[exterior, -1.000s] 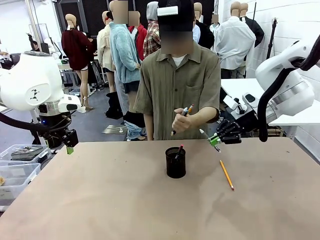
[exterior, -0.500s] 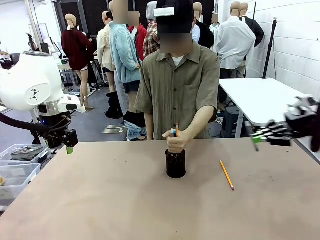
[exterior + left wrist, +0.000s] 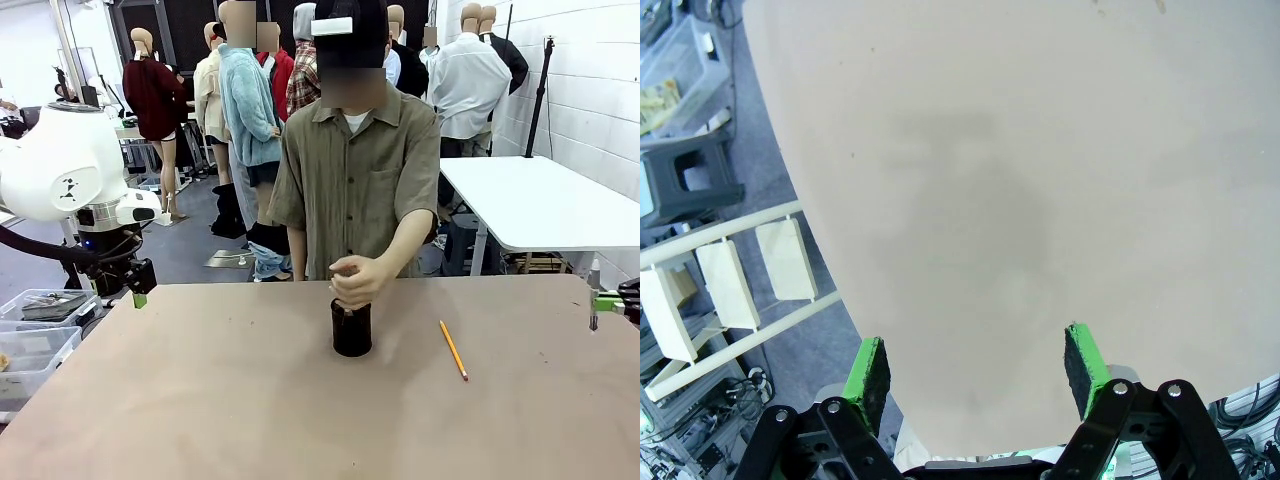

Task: Place the pens into the pen holder.
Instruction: Pick up a writing instrument from the table and place it into the Pen holder.

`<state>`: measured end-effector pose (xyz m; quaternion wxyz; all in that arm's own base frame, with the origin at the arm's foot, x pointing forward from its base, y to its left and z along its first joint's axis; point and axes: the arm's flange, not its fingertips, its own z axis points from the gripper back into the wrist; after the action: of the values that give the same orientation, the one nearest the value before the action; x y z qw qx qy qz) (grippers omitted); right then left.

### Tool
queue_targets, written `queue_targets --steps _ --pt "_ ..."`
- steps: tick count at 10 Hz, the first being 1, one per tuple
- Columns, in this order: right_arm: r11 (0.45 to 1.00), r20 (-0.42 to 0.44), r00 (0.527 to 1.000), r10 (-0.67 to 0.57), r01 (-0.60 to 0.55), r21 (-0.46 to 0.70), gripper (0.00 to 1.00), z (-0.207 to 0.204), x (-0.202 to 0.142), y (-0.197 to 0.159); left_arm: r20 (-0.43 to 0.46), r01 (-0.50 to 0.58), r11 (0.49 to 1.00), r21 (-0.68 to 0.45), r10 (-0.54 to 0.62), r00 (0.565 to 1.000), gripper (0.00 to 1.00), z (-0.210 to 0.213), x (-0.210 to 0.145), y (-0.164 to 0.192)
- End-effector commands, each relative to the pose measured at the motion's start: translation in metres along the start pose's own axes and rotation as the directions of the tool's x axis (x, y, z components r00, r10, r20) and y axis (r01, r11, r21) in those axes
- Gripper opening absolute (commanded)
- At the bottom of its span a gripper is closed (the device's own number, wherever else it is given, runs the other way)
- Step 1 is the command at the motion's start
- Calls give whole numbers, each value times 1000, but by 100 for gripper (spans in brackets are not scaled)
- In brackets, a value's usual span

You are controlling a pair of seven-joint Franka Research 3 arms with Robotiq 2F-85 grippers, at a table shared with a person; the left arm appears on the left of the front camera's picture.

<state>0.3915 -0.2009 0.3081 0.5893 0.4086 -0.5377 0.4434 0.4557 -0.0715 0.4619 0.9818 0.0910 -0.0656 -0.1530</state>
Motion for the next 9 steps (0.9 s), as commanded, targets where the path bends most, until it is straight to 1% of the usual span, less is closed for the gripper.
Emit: queue_targets --steps 1,2,3,5,6,7,8,9 --pt "1000 72 997 26 -25 -15 0 -21 -1 0 13 11 1000 16 -11 1000 92 0 0 2" --pt "999 77 996 44 -42 -23 0 -30 5 0 13 11 1000 16 -11 1000 92 0 0 2" --pt "998 64 997 34 -30 -50 0 -47 23 0 13 11 1000 16 -11 1000 92 0 0 2" --pt "996 43 996 78 -76 -50 0 -84 58 3 13 11 1000 16 -11 1000 92 0 0 2" --pt "995 -31 999 36 -39 -87 0 -114 78 3 13 11 1000 16 -11 1000 92 0 0 2" --pt "993 -72 997 21 -29 -110 0 -149 97 4 13 11 1000 16 -11 1000 92 0 0 2" --pt "993 -61 998 34 -41 -108 0 -180 109 4 13 11 1000 16 -11 1000 92 0 0 2" --pt "991 -72 997 35 -44 -127 0 -210 117 3 13 11 1000 16 -11 1000 92 0 0 2"
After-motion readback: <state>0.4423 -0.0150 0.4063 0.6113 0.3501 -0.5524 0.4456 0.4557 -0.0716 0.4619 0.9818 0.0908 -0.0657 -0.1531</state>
